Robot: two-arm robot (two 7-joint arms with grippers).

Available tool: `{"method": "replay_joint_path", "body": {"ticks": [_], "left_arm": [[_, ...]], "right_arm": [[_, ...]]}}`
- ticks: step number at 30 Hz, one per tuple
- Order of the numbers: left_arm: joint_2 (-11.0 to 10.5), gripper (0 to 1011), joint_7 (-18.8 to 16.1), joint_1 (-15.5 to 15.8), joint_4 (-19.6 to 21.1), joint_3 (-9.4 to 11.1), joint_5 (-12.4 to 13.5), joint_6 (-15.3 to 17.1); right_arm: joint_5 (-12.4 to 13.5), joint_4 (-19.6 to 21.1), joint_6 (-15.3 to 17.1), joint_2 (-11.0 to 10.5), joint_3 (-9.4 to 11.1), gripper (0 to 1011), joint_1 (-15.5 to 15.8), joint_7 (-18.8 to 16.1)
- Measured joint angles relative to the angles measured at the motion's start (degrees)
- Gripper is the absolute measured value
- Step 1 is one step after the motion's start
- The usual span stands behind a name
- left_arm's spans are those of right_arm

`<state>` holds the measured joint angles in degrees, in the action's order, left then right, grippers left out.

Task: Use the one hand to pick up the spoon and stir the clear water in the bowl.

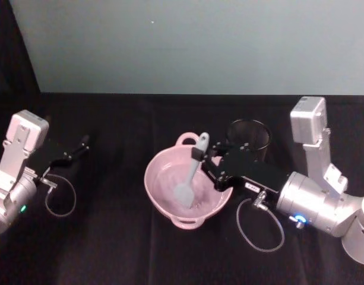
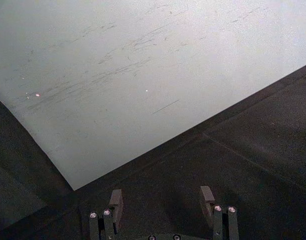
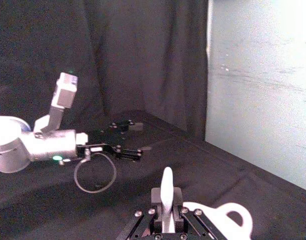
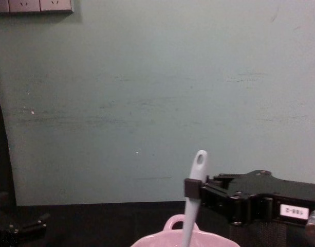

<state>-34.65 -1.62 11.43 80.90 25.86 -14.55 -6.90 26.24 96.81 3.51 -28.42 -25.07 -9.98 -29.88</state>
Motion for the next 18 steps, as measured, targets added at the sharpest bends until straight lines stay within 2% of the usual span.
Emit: {"method": "replay_joint_path", "body": {"ticks": [4, 11, 18], "left_arm": [[0.0, 1011, 0.0, 0.0, 0.0, 0.0, 0.0, 0.0], [0.0, 1011, 0.0, 0.0, 0.0, 0.0, 0.0, 0.0], [0.0, 1011, 0.0, 0.0, 0.0, 0.0, 0.0, 0.0]], "right_arm": [[0.11, -0.35, 0.11, 0.55, -1.03, 123, -0.74, -0.21], [-1.16, -3.39, -1.06, 3.28, -3.54, 123, -3.68, 0.54], [-5.48, -7.67, -3.61, 6.52, -4.54, 123, -6.2, 3.77]]}}
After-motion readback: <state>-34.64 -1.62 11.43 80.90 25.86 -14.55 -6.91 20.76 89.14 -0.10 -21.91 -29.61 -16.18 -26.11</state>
